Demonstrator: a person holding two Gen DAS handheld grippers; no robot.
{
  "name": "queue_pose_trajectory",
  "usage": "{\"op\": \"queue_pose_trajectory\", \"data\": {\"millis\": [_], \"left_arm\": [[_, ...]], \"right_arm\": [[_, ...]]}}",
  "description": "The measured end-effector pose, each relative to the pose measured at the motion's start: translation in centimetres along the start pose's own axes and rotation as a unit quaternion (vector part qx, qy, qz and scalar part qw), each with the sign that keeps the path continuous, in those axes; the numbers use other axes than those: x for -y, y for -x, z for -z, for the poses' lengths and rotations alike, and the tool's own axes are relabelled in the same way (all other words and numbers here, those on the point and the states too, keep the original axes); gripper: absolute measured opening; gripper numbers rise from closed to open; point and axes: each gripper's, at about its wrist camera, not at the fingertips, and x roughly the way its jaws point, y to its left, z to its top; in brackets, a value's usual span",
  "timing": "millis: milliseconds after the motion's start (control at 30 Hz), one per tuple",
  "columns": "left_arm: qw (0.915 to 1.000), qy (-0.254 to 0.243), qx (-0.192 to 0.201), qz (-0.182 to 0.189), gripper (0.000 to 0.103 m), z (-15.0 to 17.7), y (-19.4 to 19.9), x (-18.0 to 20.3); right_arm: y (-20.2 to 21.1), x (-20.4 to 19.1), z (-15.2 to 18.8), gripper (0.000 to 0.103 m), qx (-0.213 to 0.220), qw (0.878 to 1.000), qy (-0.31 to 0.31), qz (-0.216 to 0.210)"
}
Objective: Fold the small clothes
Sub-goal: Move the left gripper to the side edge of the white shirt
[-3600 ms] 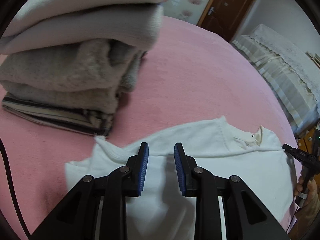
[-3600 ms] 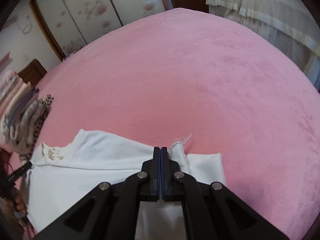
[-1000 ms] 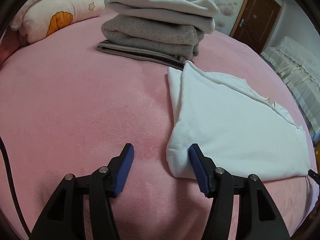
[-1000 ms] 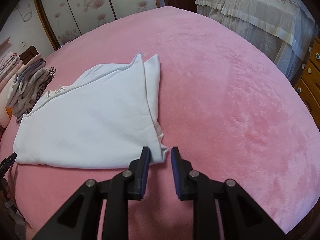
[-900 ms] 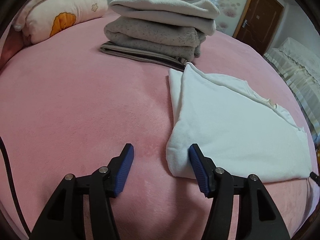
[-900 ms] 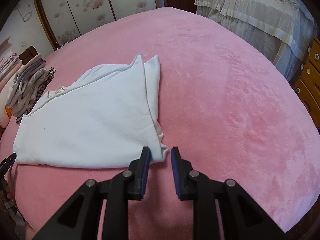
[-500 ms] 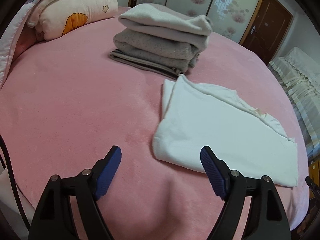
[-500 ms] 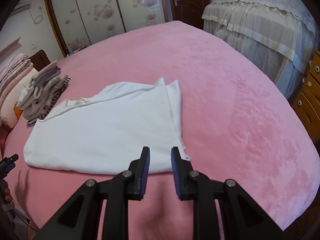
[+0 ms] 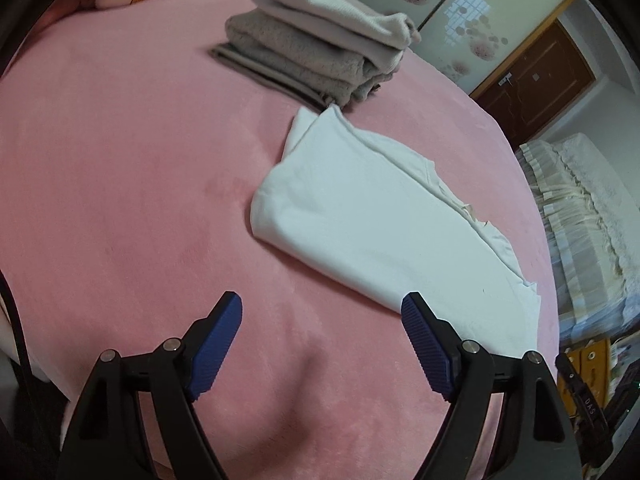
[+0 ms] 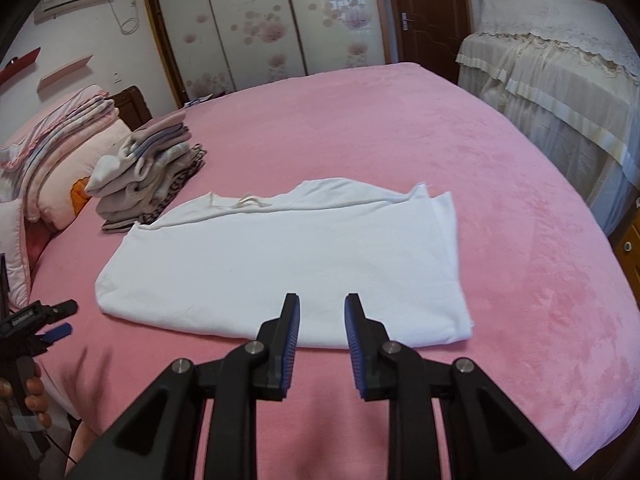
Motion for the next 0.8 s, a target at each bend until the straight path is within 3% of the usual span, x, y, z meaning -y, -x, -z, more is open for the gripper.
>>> {"op": "queue_pose_trajectory", "data": {"millis": [433, 800], "left_arm": [[0.9923, 0.085, -0.006, 0.09, 0.081, 1.8, -3.4, -2.1], [0.9884, 0.098, 0.015, 0.115, 0.081, 0.2, -7.2, -0.7]], "right_arm": [[-1.9, -4.2, 1.8, 0.023, -0.019, 0.999, 0.019, -0.042], [-2.7, -4.7, 2.1, 0.023, -0.024, 0.999, 0.022, -0.037]]}}
